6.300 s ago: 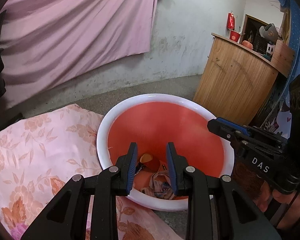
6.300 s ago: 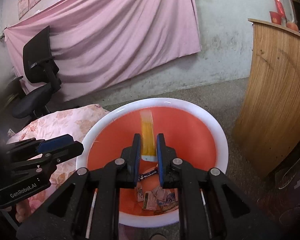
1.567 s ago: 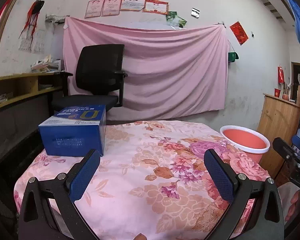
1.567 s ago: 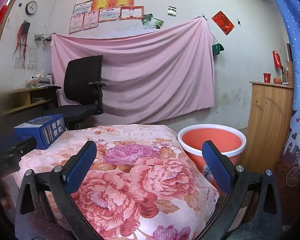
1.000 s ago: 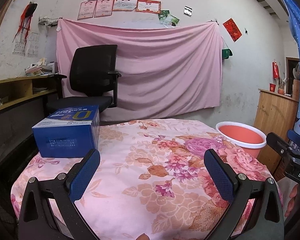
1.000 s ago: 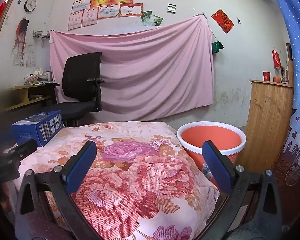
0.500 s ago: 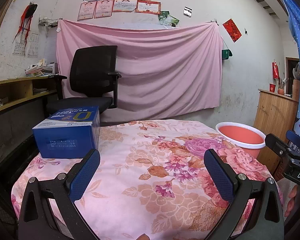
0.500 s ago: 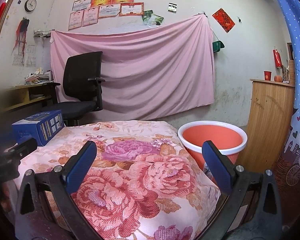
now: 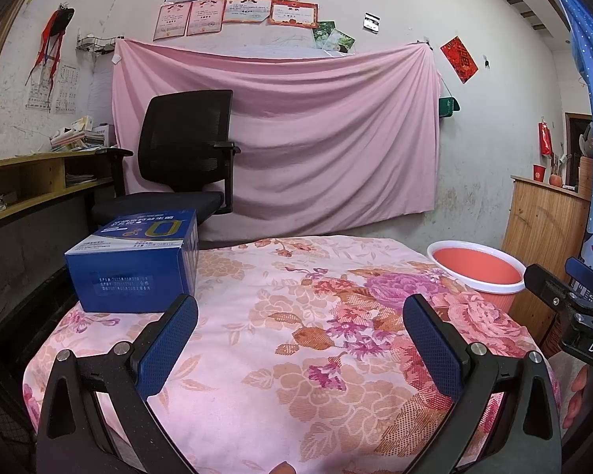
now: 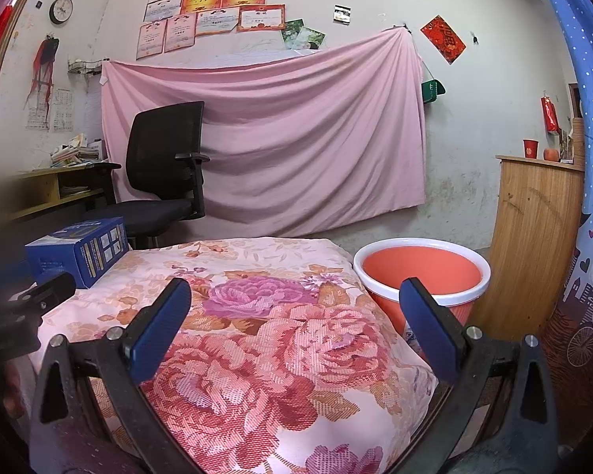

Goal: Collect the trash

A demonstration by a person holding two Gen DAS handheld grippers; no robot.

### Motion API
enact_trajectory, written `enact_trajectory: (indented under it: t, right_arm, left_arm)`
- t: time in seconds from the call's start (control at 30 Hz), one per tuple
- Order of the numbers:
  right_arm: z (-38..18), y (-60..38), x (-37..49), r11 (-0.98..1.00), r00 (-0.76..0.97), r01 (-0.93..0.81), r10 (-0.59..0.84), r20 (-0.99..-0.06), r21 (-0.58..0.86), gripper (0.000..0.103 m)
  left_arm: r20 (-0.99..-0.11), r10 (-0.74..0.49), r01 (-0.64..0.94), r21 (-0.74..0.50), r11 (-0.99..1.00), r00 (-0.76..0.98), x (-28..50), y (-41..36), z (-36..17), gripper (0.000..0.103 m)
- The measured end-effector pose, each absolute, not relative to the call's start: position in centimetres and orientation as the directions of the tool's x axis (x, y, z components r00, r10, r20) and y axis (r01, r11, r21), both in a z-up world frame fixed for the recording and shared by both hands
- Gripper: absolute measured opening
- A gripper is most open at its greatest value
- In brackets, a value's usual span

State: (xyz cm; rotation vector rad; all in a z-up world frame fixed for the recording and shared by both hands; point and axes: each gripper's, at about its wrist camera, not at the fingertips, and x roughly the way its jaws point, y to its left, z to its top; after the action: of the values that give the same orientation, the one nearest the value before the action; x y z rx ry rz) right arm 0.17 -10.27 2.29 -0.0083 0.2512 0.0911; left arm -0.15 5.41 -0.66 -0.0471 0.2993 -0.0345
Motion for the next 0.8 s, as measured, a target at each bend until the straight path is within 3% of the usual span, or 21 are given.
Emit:
enact_trajectory:
  t: [0.8]
  right_arm:
    - [2.32,-10.07,0.15,0.996,0.963,-0.094,0.092,-0.251,0.004,0.103]
  left_arm:
    - [-0.294,-0.041,0.027,-0.051,0.998,0.955,-0.16,5.42,-0.68,0.102]
